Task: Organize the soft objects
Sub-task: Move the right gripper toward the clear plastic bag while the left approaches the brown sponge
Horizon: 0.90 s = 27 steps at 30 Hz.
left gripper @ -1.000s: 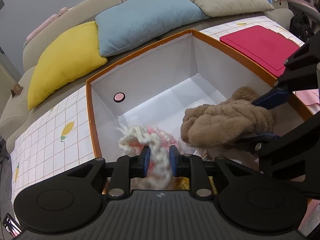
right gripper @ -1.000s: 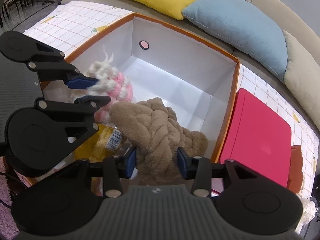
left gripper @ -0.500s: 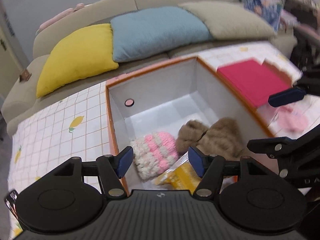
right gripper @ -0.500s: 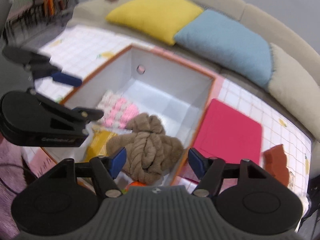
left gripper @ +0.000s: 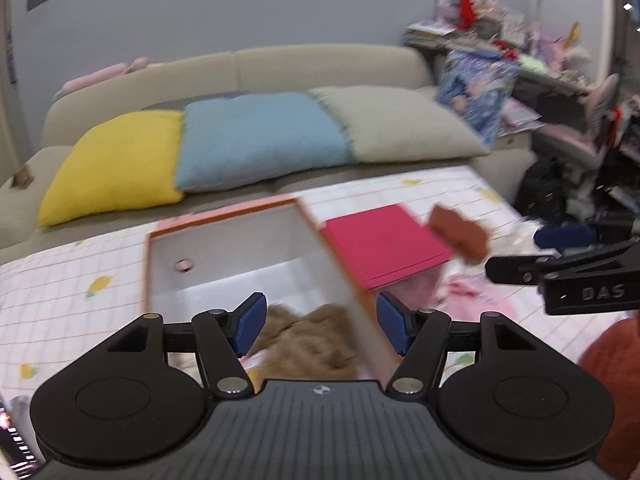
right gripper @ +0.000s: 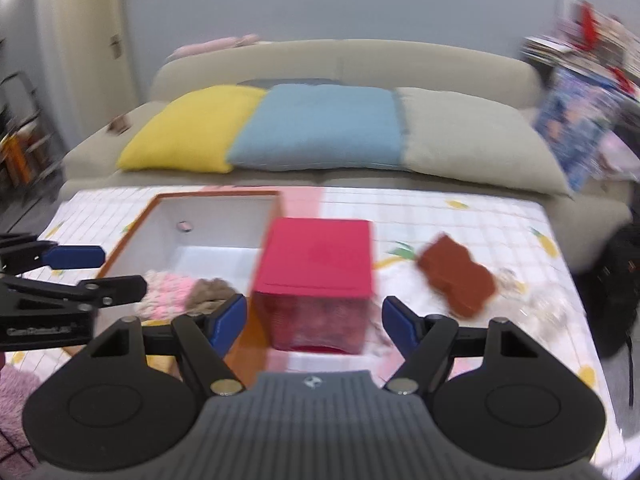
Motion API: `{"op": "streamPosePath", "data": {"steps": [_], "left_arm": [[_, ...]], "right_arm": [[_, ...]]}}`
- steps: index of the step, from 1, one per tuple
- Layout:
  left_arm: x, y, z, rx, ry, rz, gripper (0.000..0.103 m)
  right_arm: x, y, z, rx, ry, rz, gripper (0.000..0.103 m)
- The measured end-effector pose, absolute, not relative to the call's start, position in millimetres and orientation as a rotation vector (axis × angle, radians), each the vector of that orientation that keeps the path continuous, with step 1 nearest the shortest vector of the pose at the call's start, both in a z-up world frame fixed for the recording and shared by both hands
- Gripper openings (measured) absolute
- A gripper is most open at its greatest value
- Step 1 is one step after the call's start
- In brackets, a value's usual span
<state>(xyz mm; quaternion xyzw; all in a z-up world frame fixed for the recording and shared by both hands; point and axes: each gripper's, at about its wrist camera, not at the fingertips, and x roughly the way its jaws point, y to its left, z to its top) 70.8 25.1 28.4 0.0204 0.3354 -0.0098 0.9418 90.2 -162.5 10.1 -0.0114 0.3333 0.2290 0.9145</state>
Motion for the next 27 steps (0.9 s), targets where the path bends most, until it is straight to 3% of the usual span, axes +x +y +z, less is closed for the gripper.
{"op": "streamPosePath", "data": {"steps": [15,27], "left_arm": [[103,-77,-5,0.089,0.75,-0.324,0.073],[172,-124,-34,0.23,0.809,-0.395,0.07]], "right_arm": [[97,-254,-55,0.064,0.823,0.2,0.073],[154,-284,-99,0.133,0.866,0.123,0.069]]}}
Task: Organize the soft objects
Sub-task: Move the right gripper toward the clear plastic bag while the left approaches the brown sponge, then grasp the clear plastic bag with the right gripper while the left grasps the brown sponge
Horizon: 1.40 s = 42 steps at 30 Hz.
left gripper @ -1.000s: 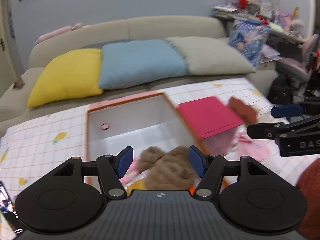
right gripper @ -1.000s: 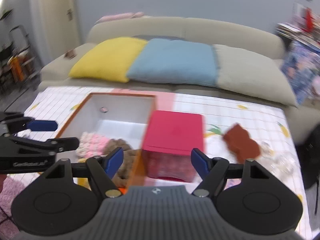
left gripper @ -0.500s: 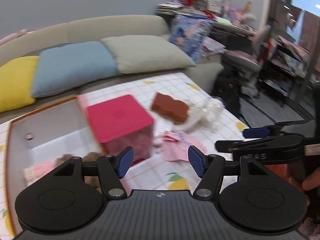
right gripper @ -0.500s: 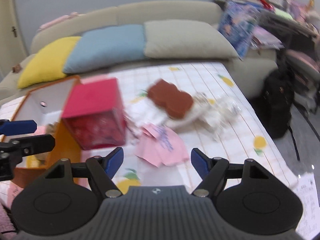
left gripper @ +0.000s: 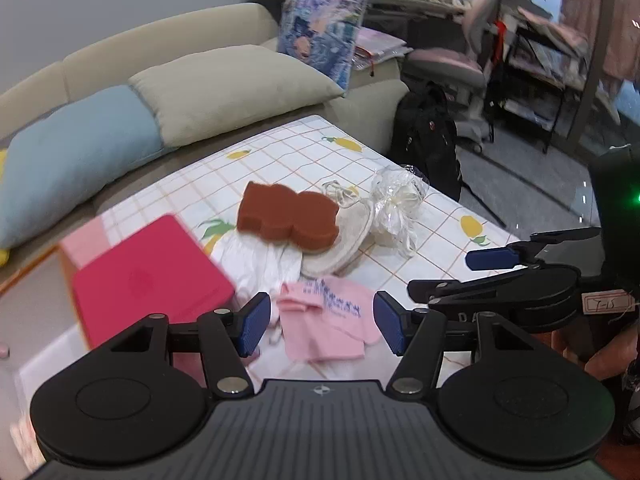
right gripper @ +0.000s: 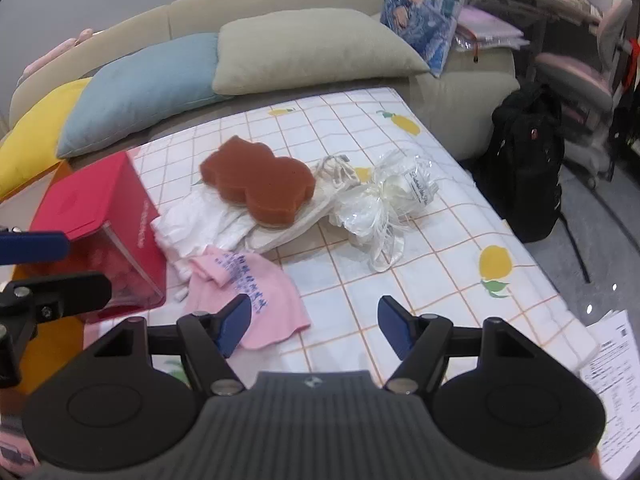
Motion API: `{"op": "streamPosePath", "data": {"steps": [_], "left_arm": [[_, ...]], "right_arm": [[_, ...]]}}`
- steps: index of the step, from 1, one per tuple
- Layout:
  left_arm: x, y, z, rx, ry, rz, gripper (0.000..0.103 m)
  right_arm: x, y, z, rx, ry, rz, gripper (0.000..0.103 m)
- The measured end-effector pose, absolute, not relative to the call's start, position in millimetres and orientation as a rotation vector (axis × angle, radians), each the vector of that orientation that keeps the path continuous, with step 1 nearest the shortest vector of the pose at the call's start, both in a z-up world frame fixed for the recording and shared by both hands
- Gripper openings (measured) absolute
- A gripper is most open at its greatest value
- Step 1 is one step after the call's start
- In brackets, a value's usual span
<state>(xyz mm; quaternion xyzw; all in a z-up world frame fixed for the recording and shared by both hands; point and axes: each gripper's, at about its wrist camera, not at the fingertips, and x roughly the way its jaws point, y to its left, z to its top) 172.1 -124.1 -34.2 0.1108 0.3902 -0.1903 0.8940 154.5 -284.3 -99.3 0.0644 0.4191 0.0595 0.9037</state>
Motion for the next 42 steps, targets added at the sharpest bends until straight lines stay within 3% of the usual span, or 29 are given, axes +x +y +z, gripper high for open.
{"op": "streamPosePath", "data": {"steps": [5,9,12,16,17,29,32,34,36,42], "left_arm": [[209,-138,-42,0.309,0.814,-0.402,0.07],[237,-144,-45,0.372,0.799,-0.408,0.07],[261,-145,-45,0.376,0.803,-0.395,0.077],[300,-138,-48,0.294,0.85,-0.349,0.088],[310,-136,-50,0.269,0.867,-0.336,0.089],[379,-137,-103,0.203,1.077,-0.252,0.09],[386,-134,-112,0.161,1.12,-0.22,0.097],[389,-133,-114,0.13,1.131,-0.208,0.098],[390,-132,-117,0.108,1.143,-0.204,0.098],[396,-120,-127,-0.023,1.196,-0.151,0.103]], "right_arm": [[182,-294,-114,0.185,0.861,0.099,0.069],[201,-297,-115,0.179,0.812,0.082,0.062],[213,-297,-115,0.16,0.753,0.04,0.062],[231,-318,-123,0.27,0.726,-0.07,0.065],[236,-325,-125,0.312,0.721,-0.093,0.07],[278,-345,-164,0.448,0.79,-0.161,0.072],[279,-346,-172,0.502,0.824,-0.114,0.069],[279,-343,-174,0.505,0.827,-0.091,0.057],[279,-340,-174,0.488,0.824,-0.075,0.053],[277,-332,-173,0.445,0.822,-0.042,0.05]]}}
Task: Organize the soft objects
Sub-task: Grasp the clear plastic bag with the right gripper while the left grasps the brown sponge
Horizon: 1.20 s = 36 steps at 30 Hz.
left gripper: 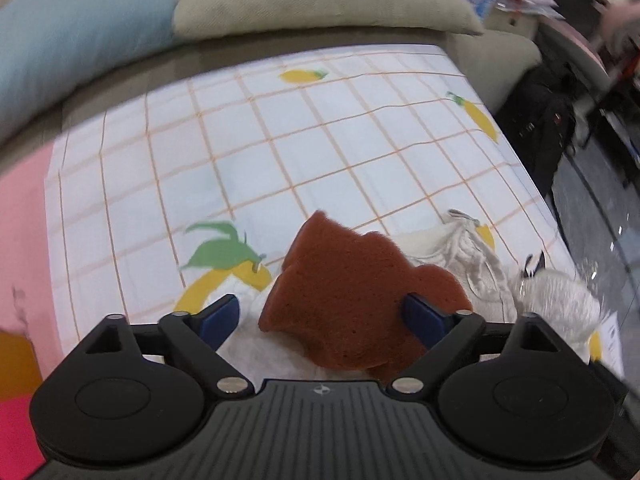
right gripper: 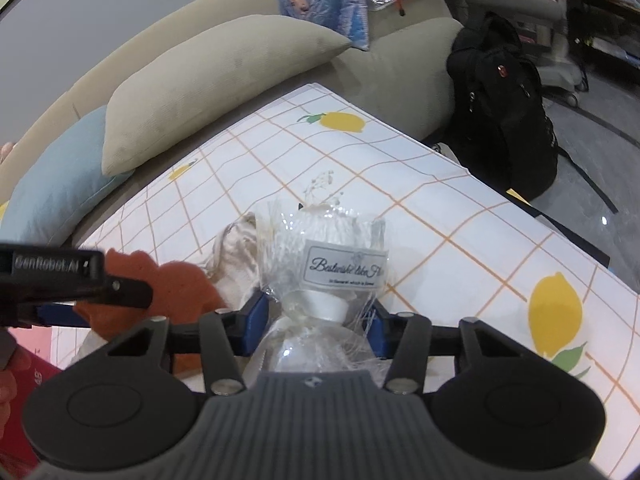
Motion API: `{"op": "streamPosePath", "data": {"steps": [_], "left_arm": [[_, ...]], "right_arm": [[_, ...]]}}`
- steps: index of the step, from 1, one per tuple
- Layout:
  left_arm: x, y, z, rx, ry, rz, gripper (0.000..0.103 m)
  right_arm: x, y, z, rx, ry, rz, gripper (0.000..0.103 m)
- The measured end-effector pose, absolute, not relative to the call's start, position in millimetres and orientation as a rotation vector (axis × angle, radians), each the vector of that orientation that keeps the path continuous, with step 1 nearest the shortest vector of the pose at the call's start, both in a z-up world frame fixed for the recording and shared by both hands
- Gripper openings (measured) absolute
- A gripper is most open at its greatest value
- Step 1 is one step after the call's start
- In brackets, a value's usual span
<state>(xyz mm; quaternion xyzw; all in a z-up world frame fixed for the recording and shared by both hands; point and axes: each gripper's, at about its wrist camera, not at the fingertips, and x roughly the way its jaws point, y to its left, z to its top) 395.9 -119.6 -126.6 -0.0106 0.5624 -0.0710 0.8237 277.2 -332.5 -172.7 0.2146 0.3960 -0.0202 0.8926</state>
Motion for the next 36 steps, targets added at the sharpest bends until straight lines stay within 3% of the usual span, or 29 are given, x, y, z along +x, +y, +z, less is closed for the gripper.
{"op": "streamPosePath", "data": {"steps": [2,5,9,14,18,29,36], "left_arm": [[395,-117,-126,-0.052,1.206,-0.152,0.1],[386,-127,-116,0.014,1.151,-0.194,0.086],[368,-146,-102,0.131,1.072,-0.197,0.078],[340,-167,-80,0.273,0.932,-0.246,0.055],[319,-178,-69,0.34,0.859,-0.309,0.045],[265,-183,-74,0.428,0.791,-0.479,0.049],[256,-180,-68,0.393,0.738,-0.621,0.075]], "right_arm": [[275,-331,-172,0.432,0.819,-0.034,0.049],[276,-329,-170,0.411,0.814,-0.03,0.048],[274,-327,-165,0.371,0.798,-0.024,0.047],[269,-333,-158,0.375,0.763,-0.031,0.047],[265,-338,-149,0.376,0.722,-0.039,0.047],[254,-339,-135,0.412,0.668,0.082,0.047],[259,-351,-143,0.481,0.708,0.068,0.048]]}}
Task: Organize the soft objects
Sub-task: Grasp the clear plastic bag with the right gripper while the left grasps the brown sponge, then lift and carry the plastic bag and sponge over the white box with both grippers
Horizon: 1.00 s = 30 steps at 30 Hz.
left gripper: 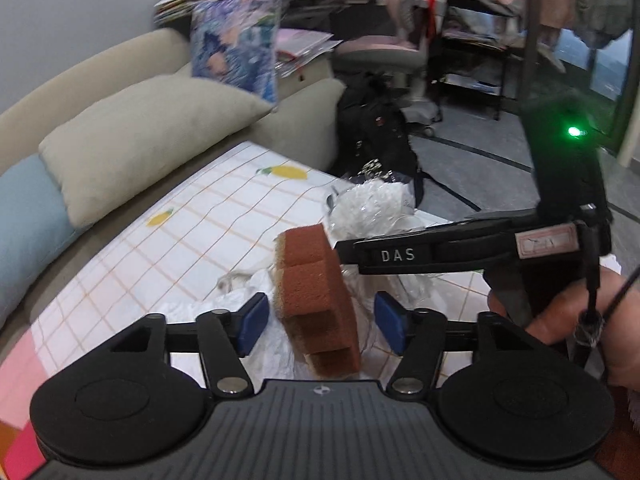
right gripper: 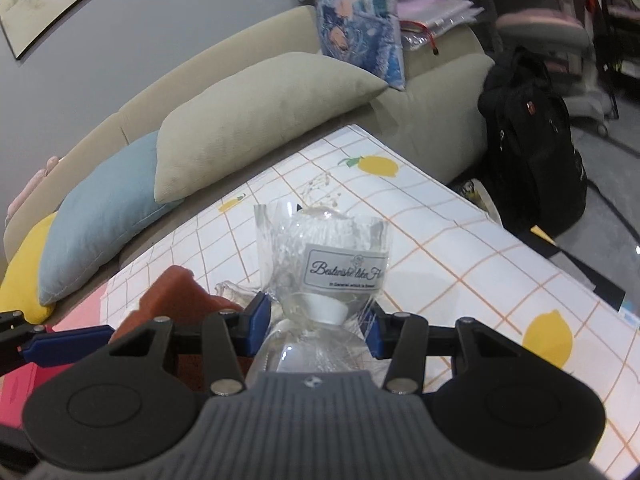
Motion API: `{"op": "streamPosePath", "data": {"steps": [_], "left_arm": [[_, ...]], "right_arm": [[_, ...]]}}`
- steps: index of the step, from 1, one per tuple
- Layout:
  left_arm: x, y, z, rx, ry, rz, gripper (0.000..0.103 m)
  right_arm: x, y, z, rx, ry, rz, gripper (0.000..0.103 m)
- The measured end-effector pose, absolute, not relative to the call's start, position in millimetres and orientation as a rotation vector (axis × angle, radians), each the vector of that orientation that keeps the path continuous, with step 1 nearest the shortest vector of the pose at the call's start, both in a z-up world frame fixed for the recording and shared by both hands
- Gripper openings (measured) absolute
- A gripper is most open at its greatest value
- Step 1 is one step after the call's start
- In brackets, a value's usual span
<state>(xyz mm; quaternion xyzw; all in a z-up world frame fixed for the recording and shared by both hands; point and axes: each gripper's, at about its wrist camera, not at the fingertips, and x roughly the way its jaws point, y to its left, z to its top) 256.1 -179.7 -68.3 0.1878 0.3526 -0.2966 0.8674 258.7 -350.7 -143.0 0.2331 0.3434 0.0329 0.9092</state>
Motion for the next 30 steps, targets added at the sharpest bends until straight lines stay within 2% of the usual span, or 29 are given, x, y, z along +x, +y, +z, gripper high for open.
{"op": "streamPosePath", "data": {"steps": [3,6,10,13,15,17,18,22,24,26,30], "left_arm": [[260,-187,-69,0.447,0.719,-0.631,0.077],[267,-193,-73,0.492,0.734,-0.634,0.085],[281,-196,-81,0.546,0.757,-0.624,0.088],[297,-187,-82,0.442,0.817,-0.628,0.087],[306,-175,-78,0.288,0.836,-0.629,0.082],[316,-160,-76,0.084,0.886,-0.651,0.058],[321,-154,-79,-0.01,0.924,-0.657,0.054],[323,-154,-95,-0.077,0.948,-0.584,0.054],[321,-157,-102,-0.086,0.955,-0.546,0.048],[321,-159,-106,-0.085,0.958,-0.505,0.036],[314,-156,-100,-0.101,0.929,-0.458,0.035]], "right_arm": [[258,-353,-145,0.487,0.72,0.069,0.048],[259,-352,-148,0.482,0.747,0.063,0.048],[261,-355,-154,0.503,0.78,0.06,0.048],[263,-354,-154,0.498,0.786,0.067,0.047],[264,-353,-154,0.495,0.786,0.068,0.047],[263,-353,-154,0.491,0.786,0.064,0.048],[263,-354,-154,0.493,0.786,0.061,0.048],[264,-356,-155,0.509,0.793,0.061,0.048],[264,-353,-155,0.484,0.791,0.058,0.047],[265,-353,-155,0.489,0.794,0.06,0.047],[263,-351,-153,0.471,0.777,0.063,0.047]]}}
